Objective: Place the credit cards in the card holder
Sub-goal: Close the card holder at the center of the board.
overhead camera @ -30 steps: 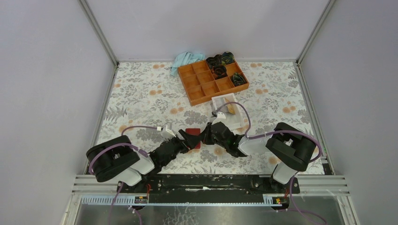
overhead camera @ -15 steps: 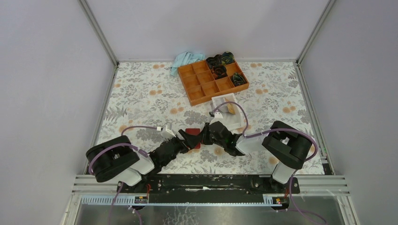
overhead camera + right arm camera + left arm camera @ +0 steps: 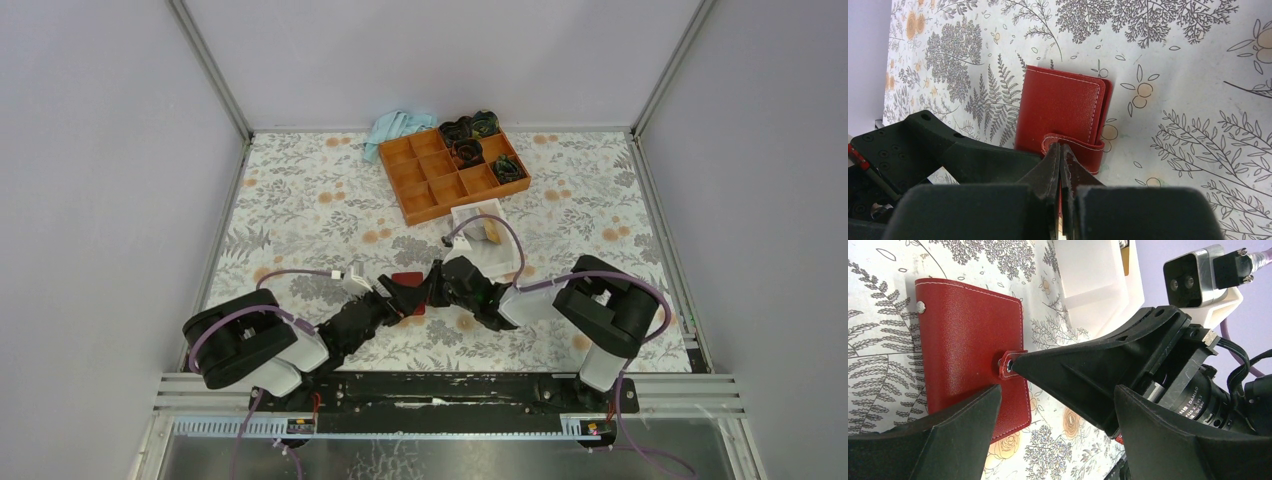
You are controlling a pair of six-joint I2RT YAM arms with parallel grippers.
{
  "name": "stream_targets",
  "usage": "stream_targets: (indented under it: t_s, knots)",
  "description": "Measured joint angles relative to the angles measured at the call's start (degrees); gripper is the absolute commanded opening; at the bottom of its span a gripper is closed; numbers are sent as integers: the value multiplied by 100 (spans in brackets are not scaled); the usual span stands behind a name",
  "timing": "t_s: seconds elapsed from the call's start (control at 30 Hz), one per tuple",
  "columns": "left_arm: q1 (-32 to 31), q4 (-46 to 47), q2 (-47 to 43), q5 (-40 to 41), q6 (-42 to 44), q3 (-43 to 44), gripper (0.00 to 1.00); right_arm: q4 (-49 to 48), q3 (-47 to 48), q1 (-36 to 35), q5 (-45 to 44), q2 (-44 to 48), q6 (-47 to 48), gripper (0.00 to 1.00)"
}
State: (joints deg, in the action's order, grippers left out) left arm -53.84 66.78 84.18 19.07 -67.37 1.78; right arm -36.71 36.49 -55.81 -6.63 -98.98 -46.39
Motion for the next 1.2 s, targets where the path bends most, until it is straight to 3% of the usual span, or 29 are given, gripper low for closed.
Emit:
stream_targets:
  t_s: [0.43, 0.93, 1.2]
  knots:
    - [28, -195, -273, 177, 0, -107, 91, 94, 286, 0, 118, -208, 33, 0]
    - [26, -1928, -1716, 498, 280, -105, 91, 177, 490, 0, 225, -352, 42, 0]
    - [26, -3327, -2162, 841, 492, 358, 87, 234, 525, 0, 238, -352, 87, 0]
